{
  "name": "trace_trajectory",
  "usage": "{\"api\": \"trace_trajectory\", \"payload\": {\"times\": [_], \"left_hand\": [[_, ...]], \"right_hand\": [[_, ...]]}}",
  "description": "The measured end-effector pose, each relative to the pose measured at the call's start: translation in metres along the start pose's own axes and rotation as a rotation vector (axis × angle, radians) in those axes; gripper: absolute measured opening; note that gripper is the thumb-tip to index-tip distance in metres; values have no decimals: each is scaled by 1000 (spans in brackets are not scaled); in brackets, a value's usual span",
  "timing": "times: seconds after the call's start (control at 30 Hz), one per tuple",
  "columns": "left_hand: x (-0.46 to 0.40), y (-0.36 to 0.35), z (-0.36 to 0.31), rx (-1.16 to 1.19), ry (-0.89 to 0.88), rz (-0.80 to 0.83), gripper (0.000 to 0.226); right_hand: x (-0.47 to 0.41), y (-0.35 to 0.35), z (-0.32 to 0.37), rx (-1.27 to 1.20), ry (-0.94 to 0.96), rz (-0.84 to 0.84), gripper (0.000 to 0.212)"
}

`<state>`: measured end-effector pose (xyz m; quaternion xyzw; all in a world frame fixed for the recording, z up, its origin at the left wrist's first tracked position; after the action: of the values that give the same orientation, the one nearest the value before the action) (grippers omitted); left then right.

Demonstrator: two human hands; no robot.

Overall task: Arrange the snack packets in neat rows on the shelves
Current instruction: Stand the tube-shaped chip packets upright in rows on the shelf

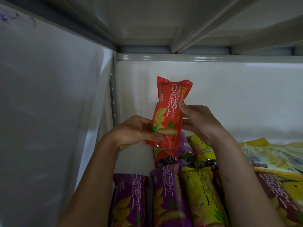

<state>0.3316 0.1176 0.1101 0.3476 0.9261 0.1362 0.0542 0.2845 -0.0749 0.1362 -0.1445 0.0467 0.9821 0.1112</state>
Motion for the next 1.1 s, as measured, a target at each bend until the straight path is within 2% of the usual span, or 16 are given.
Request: {"api": "trace_trajectory", "payload": {"times": [0.13,0.27,0.4,0.6,0.8,0.93,1.1], "left_hand": [[0,-5,-1,39,13,41,62],[-4,-2,-5,165,-54,-45,57],[-4,1,-4,115,-55,-77,55],[1,-1,-4,84,-35,-5,56],[-6,5,-14,284,-143,-241,35],[-3,9,-12,291,-154,-258,46],[-1,9,-15,314,-146,-191,51]], "right_hand": [[-1,4,0,17,52,-69,40],[0,-2,-1,27,2,3,42],[2,-8,0,-50,-8,1,47],[0,-3,4,-89,74,-105,28],[3,-16,8,-108,55,-6,25],[5,-18,14,-190,91,1,25],[4,-14,16,-225,166,-36,19]]}}
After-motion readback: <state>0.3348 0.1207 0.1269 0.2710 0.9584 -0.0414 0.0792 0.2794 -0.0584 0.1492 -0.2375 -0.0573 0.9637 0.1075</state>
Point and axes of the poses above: each hand's wrist, its own x-axis away from the middle knuckle, its own y-axis out of the back of the hand, z = x × y, the point moved 6 cm from there along -x, towards the middle knuckle, and after that the axes turned 3 degrees about y, right-handed, at the moved point
